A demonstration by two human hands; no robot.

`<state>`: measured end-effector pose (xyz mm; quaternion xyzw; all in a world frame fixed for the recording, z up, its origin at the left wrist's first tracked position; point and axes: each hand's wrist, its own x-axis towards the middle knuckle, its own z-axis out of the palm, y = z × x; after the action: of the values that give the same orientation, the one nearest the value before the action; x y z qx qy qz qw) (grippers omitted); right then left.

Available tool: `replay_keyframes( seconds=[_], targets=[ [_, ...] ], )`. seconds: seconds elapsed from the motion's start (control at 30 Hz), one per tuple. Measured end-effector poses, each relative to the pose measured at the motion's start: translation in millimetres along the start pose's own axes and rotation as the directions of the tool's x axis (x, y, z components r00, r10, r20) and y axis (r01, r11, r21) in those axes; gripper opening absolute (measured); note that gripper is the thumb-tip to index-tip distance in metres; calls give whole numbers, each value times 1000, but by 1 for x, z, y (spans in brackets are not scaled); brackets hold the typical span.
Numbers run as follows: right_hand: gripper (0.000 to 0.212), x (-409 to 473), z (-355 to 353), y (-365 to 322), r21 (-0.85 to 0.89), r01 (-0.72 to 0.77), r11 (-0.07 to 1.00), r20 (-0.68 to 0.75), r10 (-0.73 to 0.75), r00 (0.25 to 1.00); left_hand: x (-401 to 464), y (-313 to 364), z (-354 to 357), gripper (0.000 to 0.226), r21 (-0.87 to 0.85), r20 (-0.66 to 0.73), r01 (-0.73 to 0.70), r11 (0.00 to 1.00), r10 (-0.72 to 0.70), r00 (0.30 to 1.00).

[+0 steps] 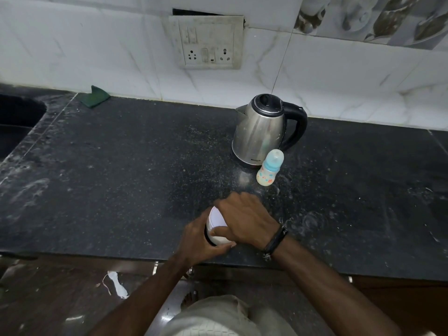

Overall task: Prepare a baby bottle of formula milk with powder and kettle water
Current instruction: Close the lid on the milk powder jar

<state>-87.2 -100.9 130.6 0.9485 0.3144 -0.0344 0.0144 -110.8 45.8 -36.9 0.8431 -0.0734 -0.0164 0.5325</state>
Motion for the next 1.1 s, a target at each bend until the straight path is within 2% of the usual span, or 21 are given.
replay_keyframes(
  seconds=[0.1, 0.2, 0.27, 0.33, 0.4, 0.47, 0.57, 0.67, 0.73, 0.87, 0.97, 1.1],
  targets=[
    [50, 6, 4, -15, -110, -162, 981, -39, 158, 987, -4, 3, -3, 72, 8, 36, 13, 1000, -13, 999],
    [49, 15, 18, -22, -159, -314, 936, 1, 318, 948, -3, 6, -2, 86, 14, 46, 30, 999, -30, 998],
    [33, 15, 16, -19, -204, -336, 919, -4, 343, 939, -2, 11, -2, 87, 28, 63, 35, 999, -36, 997],
    [13, 8, 9, -8, -133, -260, 956, -2, 262, 965, -2, 12, -1, 90, 14, 46, 11, 1000, -11, 999],
    [22, 0, 3, 8, 21, -232, 973, 54, 230, 972, -4, 9, 0, 96, -31, 9, 4, 1000, -3, 1000],
    [29, -5, 2, 21, 103, -234, 967, 115, 222, 968, -6, 8, -1, 99, -36, -8, 3, 999, -3, 1000],
    [44, -5, -2, 29, 127, -199, 972, 83, 189, 978, -5, 10, -2, 101, -9, -10, -10, 1000, 10, 1000],
    [73, -3, 1, 28, 172, -72, 982, 173, 42, 984, -6, 5, 0, 102, -16, -13, 20, 1000, -20, 1000],
    [78, -1, 3, 21, 191, -36, 981, 222, -8, 975, -7, 2, 1, 103, -9, -10, 50, 999, -50, 999],
    [53, 3, 4, 7, 37, -9, 999, 110, 5, 994, -6, 7, 2, 99, -1, 14, 79, 997, -79, 997],
    [49, 3, 9, 2, -10, -43, 999, -56, 42, 998, -3, 14, 2, 94, -3, 26, 80, 997, -80, 996],
    [56, 8, 22, -12, 17, -296, 955, -193, 293, 936, -5, 17, 1, 85, -2, -3, 69, 998, -69, 998]
  ],
)
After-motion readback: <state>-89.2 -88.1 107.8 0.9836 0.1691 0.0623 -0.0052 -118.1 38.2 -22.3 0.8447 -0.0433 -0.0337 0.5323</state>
